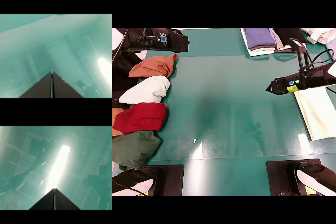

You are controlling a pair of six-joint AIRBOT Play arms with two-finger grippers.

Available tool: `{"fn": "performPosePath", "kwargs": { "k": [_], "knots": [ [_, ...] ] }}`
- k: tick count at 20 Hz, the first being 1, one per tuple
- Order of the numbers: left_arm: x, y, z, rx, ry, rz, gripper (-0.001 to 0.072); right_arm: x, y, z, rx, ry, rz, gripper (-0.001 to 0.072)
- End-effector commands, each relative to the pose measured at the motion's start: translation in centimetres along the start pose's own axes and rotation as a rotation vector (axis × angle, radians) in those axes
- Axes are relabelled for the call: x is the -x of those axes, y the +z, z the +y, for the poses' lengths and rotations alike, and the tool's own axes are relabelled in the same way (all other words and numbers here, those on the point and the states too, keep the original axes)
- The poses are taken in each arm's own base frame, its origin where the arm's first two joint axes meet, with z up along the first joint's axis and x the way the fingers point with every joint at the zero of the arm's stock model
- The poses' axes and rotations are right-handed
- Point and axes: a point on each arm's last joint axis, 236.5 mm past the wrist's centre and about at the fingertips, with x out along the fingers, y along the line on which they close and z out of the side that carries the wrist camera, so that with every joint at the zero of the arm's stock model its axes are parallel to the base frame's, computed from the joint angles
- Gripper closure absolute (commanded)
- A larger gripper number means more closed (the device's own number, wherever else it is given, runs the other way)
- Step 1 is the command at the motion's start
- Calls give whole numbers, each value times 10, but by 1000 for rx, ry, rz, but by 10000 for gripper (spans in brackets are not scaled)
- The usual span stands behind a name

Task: Fold the shirts.

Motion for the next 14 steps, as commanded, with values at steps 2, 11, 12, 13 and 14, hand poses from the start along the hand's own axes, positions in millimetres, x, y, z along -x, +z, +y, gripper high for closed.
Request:
{"fn": "performPosePath", "kwargs": {
  "k": [2,11,12,13,14],
  "knots": [
    [0,0,0,0,0,0,680,0,1,1,2,1,-2,699],
    [0,1,0,0,0,-4,679,0,1,1,1,1,-2,699],
    [-1,9,0,1,2,-37,680,0,1,1,1,1,-2,699],
    [0,16,-1,7,-5,-67,680,0,1,1,1,1,-2,699],
    [0,21,-1,6,-3,-90,680,0,1,0,1,0,-2,699]
  ]
}}
